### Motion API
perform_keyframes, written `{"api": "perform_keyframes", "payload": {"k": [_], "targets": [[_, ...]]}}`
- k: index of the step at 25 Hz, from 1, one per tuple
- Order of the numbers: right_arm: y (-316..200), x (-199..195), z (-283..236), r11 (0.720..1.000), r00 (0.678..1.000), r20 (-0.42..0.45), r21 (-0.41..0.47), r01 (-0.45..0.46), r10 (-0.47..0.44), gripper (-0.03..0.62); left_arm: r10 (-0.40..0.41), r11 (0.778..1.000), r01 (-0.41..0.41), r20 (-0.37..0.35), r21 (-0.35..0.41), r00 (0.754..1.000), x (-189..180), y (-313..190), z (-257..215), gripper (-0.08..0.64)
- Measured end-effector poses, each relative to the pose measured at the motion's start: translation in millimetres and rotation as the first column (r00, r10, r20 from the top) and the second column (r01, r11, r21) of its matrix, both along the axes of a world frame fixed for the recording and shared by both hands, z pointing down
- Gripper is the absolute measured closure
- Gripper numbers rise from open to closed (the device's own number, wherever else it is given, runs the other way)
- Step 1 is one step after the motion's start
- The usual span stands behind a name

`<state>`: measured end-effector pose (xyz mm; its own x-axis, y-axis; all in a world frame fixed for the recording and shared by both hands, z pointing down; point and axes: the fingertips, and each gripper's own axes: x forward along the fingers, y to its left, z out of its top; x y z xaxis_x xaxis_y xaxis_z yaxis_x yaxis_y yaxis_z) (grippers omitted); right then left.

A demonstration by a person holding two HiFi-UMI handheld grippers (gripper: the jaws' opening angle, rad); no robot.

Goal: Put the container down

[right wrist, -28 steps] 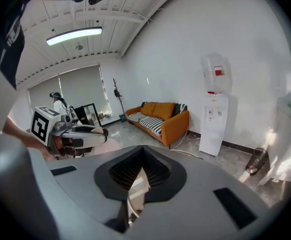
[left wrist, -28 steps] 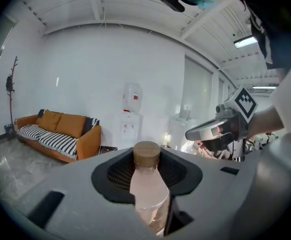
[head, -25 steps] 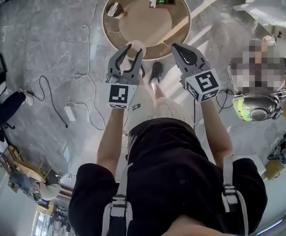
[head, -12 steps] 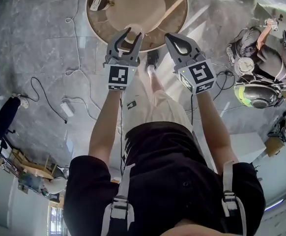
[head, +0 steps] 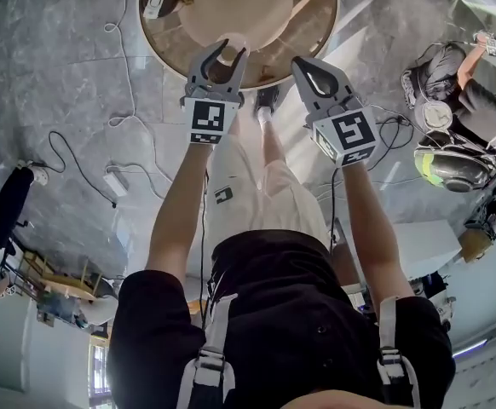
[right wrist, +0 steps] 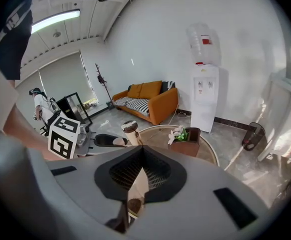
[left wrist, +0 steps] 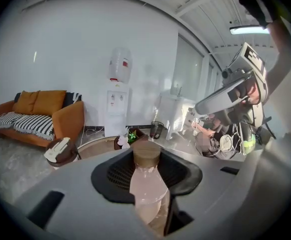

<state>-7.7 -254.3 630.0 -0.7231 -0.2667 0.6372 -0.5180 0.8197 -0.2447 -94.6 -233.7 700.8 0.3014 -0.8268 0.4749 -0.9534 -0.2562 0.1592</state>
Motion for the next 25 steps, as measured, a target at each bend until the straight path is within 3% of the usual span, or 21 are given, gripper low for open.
{"api": "perform_keyframes", "payload": {"k": [12,25], "targets": [[-6,4,59,0.997,0.998,-0.017,-0.054,-0.054,0.053,0.588,0.031,0.997,-0.029,0.028,-0.075,0.999,2,-15,96,0.416],[-9,-5,81,0.994,0.997,-0.015,-0.080,-0.075,0.074,0.588,0.039,0.987,-0.032,0.046,-0.157,0.998,10,-20,156,0.416]]}}
